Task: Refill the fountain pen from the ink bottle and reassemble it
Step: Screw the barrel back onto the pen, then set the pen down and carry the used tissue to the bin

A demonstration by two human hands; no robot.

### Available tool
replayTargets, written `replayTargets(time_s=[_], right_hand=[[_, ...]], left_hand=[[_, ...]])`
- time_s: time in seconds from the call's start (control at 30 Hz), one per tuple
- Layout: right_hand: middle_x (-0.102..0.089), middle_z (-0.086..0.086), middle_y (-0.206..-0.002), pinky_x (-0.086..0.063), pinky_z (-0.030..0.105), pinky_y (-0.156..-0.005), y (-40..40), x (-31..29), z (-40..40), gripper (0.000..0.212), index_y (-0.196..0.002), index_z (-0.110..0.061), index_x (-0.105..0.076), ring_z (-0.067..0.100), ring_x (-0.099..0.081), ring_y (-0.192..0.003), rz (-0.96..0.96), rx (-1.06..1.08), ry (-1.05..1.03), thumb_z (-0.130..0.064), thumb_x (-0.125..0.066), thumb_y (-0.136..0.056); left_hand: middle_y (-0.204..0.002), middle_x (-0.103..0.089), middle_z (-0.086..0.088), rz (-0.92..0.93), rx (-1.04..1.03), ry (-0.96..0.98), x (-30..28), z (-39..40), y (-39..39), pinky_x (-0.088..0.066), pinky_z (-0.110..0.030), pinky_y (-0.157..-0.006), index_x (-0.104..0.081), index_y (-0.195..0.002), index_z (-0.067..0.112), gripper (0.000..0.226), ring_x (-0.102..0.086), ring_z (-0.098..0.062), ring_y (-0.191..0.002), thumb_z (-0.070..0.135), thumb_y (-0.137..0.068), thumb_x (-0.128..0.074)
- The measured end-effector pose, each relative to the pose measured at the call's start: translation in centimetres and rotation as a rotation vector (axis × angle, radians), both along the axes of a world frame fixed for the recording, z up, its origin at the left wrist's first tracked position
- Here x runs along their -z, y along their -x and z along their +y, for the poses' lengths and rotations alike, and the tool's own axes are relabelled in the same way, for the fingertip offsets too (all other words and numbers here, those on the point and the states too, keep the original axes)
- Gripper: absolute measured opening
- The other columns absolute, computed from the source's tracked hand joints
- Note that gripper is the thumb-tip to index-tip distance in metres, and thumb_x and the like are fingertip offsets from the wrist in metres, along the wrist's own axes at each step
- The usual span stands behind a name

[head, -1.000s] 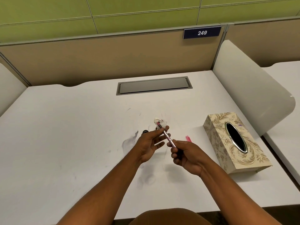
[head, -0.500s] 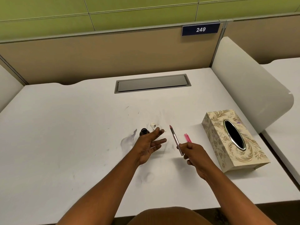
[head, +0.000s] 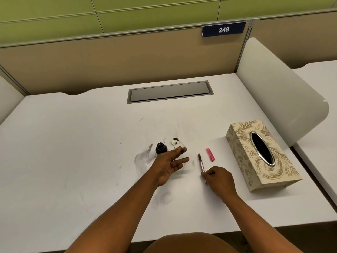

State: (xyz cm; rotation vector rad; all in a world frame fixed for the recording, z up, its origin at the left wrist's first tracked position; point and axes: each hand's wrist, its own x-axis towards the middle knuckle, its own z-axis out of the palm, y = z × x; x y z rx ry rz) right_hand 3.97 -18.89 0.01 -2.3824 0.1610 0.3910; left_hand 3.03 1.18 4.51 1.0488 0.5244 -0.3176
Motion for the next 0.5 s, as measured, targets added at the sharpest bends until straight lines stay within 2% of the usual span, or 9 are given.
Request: replayTargets(time_s=[0.17, 0.33, 0.5], right_hand=[[-0.069, -0.008, -0.067, -0.05, 0.031, -0.068, -0.13, 0.15, 0.22, 0.021, -0.071, -0.021, -0.069, 0.014, -0.062, -0.073, 0.01, 0.004, 0.031, -0.038, -0.069, -0.084], [-0.065, -0.011, -0.06, -0.039, 0.026, -0.057, -0.25, -0.14, 0.22, 0.025, -0.067, -0.019, -0.069, 0.007, -0.057, -0.066, 0.005, 0.005, 0.039, -0.036, -0.068, -0.086], [-0.063, -0.011, -0.058, -0.037, 0.026, -0.058, -0.29, -0.16, 0.31, 0.028, -0.066, -0.019, -0.069, 0.007, -0.056, -0.064, 0.001, 0.009, 0.05, -0.038, -0.069, -0.086]], left_hand=[[-0.121, -0.073, 0.003, 0.003, -0.014, 0.006, -0.19, 0.11, 0.03, -0.048, -0.033, -0.092, -0.07, -0.099, 0.02, 0.009, -0.07, -0.027, -0.111, 0.026, -0.094, -0.065], [-0.12, -0.073, 0.002, 0.0, -0.015, 0.002, -0.37, 0.11, 0.03, -0.048, -0.034, -0.093, -0.07, -0.1, 0.019, 0.01, -0.07, -0.027, -0.11, 0.026, -0.095, -0.064], [-0.121, -0.073, 0.002, 0.0, -0.009, 0.002, -0.46, 0.02, -0.06, -0.047, -0.034, -0.094, -0.071, -0.102, 0.019, 0.011, -0.071, -0.026, -0.11, 0.025, -0.094, -0.065]])
